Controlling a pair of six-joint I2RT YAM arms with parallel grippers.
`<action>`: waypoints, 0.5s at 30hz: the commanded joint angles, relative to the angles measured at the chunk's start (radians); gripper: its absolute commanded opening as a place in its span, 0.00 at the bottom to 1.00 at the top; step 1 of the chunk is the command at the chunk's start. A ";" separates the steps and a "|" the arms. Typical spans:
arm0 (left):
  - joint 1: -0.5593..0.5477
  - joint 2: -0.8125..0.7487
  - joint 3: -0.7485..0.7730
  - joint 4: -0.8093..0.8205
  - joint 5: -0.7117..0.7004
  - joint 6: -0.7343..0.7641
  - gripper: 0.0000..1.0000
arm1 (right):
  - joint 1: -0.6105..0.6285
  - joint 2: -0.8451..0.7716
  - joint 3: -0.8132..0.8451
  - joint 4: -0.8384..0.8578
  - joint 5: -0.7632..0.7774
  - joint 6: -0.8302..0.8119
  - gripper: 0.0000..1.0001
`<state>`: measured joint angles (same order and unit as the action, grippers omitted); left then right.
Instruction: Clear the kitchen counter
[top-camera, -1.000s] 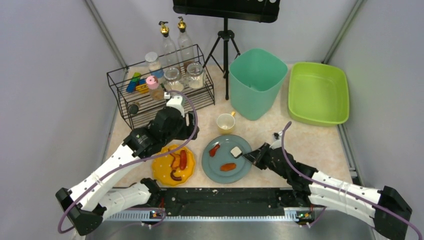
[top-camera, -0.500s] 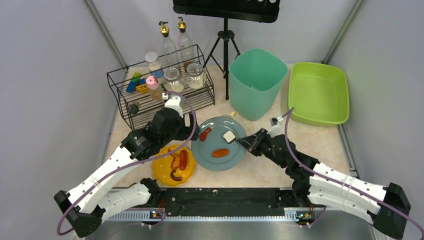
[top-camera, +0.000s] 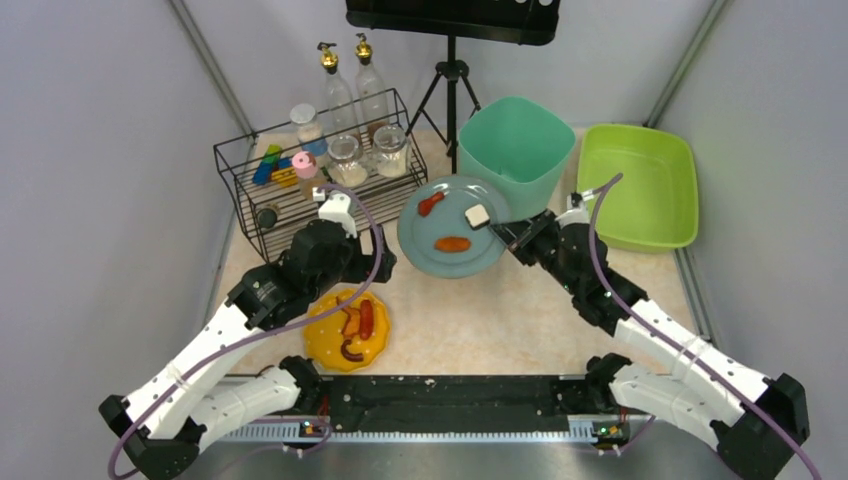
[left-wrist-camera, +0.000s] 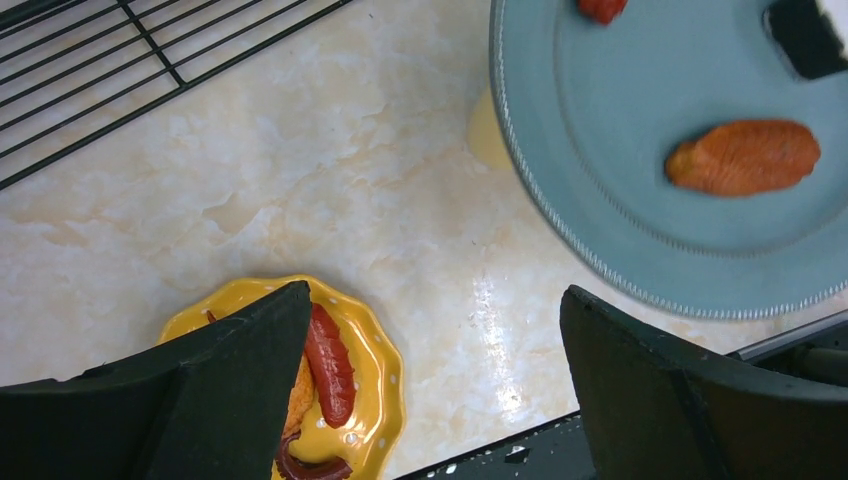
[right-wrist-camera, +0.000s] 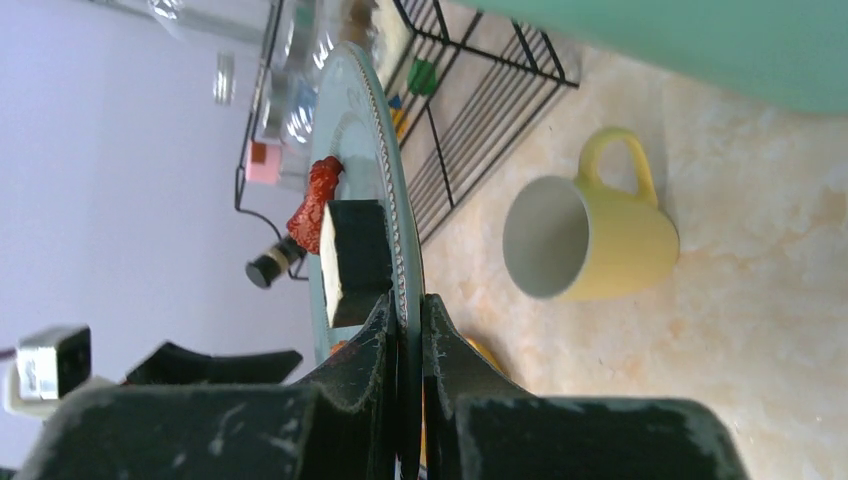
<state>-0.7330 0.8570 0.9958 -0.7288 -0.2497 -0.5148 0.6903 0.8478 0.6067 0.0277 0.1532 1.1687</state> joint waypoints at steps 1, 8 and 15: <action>0.000 -0.022 0.054 -0.010 0.007 0.001 0.99 | -0.089 0.023 0.166 0.228 -0.101 0.073 0.00; 0.000 -0.020 0.058 -0.014 0.003 0.004 0.99 | -0.196 0.114 0.322 0.235 -0.183 0.099 0.00; 0.000 -0.007 0.053 -0.004 0.007 0.008 0.99 | -0.288 0.182 0.475 0.190 -0.208 0.112 0.00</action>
<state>-0.7330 0.8467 1.0176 -0.7628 -0.2478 -0.5140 0.4603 1.0367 0.9188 0.0124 -0.0067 1.2022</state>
